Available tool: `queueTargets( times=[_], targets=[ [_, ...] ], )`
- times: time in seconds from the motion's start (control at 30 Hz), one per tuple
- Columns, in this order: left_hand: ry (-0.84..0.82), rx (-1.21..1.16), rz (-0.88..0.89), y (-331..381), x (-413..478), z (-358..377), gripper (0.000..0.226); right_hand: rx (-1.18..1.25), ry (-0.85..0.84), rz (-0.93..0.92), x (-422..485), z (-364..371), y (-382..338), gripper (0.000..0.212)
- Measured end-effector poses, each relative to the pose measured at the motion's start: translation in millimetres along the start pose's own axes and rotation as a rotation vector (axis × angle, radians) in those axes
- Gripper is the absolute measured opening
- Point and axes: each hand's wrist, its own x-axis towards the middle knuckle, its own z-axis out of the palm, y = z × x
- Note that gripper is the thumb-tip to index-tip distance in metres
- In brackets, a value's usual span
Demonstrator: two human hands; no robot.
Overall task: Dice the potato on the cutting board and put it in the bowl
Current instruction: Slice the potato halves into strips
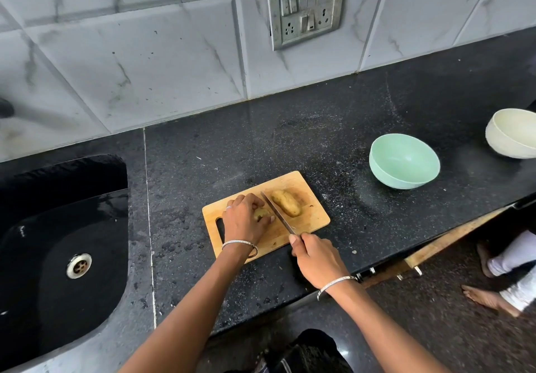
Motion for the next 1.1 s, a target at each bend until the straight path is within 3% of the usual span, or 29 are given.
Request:
queueTargets(
  times=[0.23, 0.57, 1.1],
  targets=[
    [-0.022, -0.049, 0.041, -3, -6, -9, 0.049, -0.005, -0.007, 0.008, -4, 1, -3, 0.046],
    [-0.004, 0.028, 0.047, -9, -12, -12, 0.033, -0.028, 0.015, 0.059, -9, 6, -8, 0.039],
    [0.034, -0.063, -0.007, -4, -16, -15, 0.025, -0.073, 0.022, -0.058, -16, 3, -20, 0.039]
  ],
)
